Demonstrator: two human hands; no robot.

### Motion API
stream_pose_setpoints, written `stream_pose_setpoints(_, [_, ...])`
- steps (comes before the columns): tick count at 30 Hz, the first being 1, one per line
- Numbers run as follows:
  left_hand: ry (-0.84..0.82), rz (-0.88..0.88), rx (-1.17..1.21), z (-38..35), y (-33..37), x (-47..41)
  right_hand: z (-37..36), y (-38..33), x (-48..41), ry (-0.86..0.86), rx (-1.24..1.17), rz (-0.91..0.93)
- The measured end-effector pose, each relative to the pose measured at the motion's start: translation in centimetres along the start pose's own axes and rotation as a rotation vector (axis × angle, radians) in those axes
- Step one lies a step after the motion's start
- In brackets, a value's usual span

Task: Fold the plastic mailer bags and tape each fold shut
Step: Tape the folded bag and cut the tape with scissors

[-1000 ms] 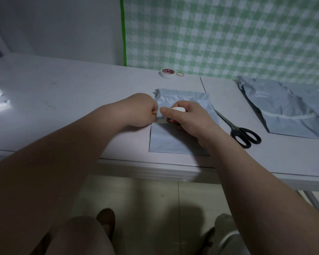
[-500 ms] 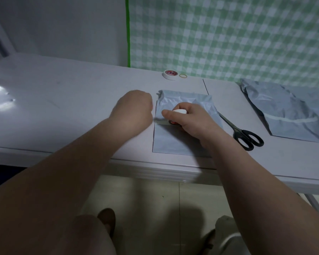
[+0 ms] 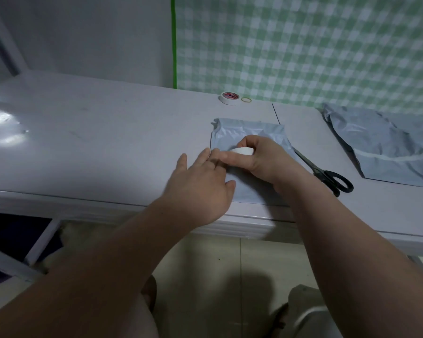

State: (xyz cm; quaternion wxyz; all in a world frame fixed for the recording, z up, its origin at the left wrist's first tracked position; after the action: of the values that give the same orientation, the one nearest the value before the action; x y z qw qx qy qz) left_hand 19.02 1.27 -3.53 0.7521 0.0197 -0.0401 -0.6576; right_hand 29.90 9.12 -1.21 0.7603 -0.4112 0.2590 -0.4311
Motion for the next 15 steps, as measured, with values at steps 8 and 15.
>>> stream_pose_setpoints(8, [-0.01, 0.003, -0.003, 0.1, 0.2, 0.2, 1.6, 1.1, 0.1, -0.009, -0.145, 0.027])
stream_pose_setpoints(15, [0.045, 0.002, -0.007, -0.1, 0.1, 0.1, 0.6, 1.0, -0.2, 0.243, 0.027, 0.164])
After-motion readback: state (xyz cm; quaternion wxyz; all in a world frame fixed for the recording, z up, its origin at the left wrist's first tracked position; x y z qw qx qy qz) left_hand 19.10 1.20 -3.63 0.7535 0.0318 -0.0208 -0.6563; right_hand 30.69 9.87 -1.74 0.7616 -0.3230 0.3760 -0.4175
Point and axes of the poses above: each hand's wrist, its own x-axis away from the middle knuckle, its own z-axis out of the back of the hand, y = z × x, the point moved 3 cm from there along -x, towards the middle knuckle, and after that the axes turned 7 degrees about z, right-handed, at the moved point
